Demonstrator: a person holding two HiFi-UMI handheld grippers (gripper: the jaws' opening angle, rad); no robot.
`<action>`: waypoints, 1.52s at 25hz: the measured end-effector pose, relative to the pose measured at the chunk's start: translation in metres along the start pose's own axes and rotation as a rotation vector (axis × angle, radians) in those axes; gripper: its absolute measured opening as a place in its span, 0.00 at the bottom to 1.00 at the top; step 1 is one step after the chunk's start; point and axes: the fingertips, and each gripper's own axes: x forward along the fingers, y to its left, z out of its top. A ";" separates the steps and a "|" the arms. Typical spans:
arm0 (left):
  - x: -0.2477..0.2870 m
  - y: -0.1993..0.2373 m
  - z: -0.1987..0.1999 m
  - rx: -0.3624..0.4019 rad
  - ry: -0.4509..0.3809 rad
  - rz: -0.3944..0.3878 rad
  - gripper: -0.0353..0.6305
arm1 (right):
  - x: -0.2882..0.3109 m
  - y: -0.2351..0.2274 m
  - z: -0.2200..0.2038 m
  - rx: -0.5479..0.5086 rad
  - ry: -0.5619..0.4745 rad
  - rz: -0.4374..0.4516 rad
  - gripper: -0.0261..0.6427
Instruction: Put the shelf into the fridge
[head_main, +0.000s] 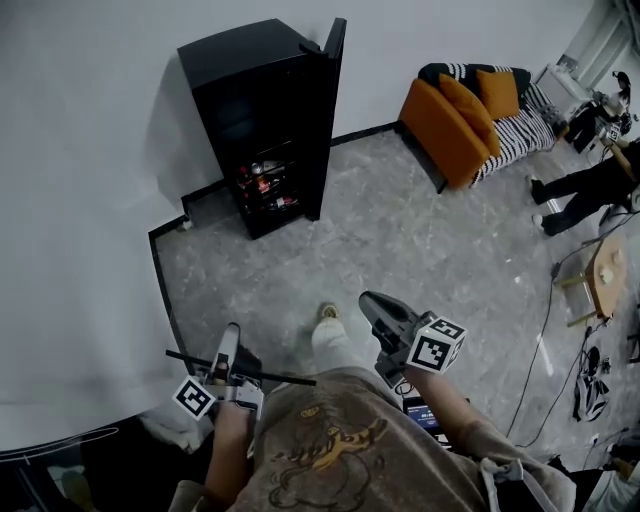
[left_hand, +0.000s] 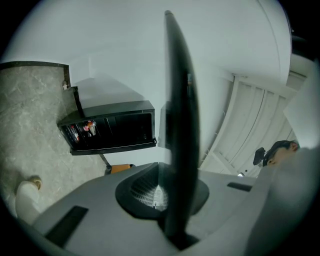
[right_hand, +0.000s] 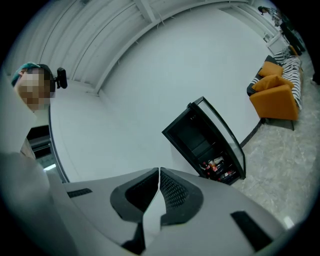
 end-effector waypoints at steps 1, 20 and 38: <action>0.005 0.001 0.001 -0.003 0.000 0.000 0.08 | 0.003 -0.004 0.002 0.001 0.004 0.001 0.08; 0.121 0.027 0.025 -0.022 -0.027 0.003 0.08 | 0.075 -0.078 0.078 0.020 0.033 0.024 0.08; 0.222 0.043 0.031 -0.041 -0.163 -0.015 0.08 | 0.114 -0.133 0.152 -0.007 0.090 0.115 0.08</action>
